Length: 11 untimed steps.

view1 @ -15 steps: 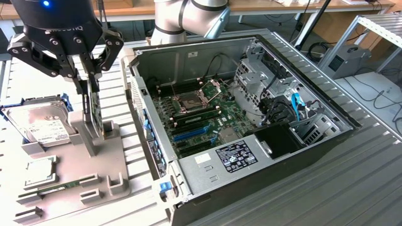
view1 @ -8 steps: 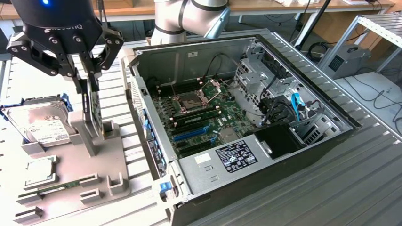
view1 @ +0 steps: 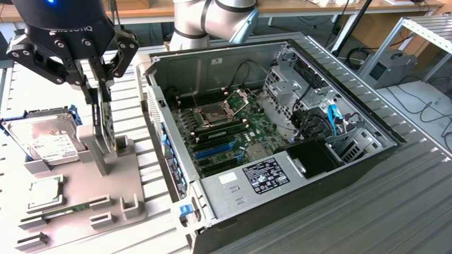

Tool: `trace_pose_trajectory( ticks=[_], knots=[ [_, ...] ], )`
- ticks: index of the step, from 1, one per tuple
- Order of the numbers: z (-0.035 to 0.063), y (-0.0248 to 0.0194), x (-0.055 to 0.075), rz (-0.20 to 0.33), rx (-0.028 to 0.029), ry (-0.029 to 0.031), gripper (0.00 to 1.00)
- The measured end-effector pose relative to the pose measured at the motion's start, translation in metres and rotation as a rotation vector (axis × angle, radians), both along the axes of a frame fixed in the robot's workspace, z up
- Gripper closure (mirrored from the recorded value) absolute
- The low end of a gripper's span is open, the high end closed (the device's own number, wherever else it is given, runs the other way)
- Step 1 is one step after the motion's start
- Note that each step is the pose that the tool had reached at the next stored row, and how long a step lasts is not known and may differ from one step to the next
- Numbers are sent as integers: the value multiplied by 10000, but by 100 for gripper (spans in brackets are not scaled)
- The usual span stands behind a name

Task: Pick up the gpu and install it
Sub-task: 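Pick up the gpu and move the gpu toward the slot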

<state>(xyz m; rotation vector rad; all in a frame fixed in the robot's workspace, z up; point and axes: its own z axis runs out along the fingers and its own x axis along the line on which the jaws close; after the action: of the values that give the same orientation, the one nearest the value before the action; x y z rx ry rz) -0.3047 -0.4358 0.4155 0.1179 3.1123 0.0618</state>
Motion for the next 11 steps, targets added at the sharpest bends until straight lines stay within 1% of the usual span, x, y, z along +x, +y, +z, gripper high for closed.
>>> trace_pose_trajectory(
  ticks=[3, 11],
  knots=[
    [23, 1, 0, 1, 1, 0, 74],
    [41, 1, 0, 2, -1, 1, 74]
  ],
)
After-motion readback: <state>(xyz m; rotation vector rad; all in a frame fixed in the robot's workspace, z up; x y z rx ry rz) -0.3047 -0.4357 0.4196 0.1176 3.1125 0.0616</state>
